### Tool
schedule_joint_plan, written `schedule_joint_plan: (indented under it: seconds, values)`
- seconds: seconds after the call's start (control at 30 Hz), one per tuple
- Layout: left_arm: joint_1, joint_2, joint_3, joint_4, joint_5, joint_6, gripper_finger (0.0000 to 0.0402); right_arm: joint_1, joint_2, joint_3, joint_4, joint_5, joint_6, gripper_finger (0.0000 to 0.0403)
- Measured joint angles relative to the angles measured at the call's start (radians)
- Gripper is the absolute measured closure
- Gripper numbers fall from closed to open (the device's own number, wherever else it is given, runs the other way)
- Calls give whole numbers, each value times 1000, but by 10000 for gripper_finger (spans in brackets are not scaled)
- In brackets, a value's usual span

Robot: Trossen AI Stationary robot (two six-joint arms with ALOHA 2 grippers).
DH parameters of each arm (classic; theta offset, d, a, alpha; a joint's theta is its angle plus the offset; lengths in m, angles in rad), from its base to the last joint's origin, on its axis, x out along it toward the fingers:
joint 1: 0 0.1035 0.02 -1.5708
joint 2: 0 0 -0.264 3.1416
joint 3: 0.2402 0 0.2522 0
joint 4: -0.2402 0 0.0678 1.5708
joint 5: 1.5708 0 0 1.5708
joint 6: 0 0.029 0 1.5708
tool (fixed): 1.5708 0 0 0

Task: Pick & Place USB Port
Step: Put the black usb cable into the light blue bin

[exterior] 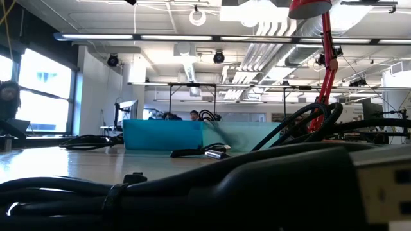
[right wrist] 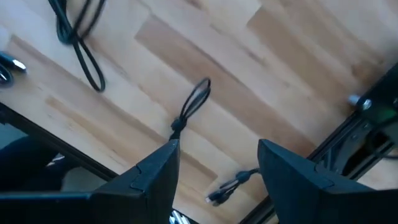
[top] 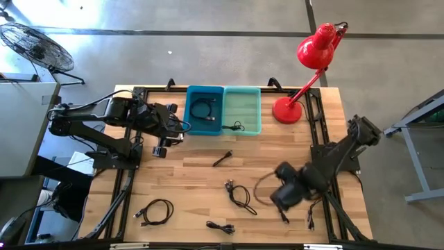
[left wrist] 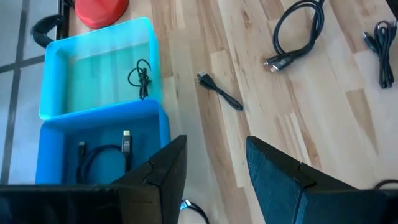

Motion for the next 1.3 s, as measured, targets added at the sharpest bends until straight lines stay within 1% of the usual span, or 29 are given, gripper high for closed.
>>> schedule_joint_plan:
  seconds: [0.2,0.33,0.43,0.63,0.8,0.97,1.23,1.3]
  values:
    - [0,11,0,1,-13,-33,241,122,76,0,18,5,118,194]
    - [0,43,0,1,-16,-52,241,167,123,0,72,7,178,194]
    - [0,77,0,1,-16,-55,241,187,161,0,126,32,196,194]
    - [0,147,0,0,24,-63,241,193,251,0,147,17,198,194]
    - [0,171,0,-10,72,-64,241,181,309,0,143,12,198,194]
    - [0,170,0,-45,65,-56,241,161,330,0,147,21,193,194]
    - [0,163,0,-170,45,-50,241,139,332,-3,172,80,120,194]
    - [0,162,0,-189,29,-49,241,133,326,-38,201,80,118,194]
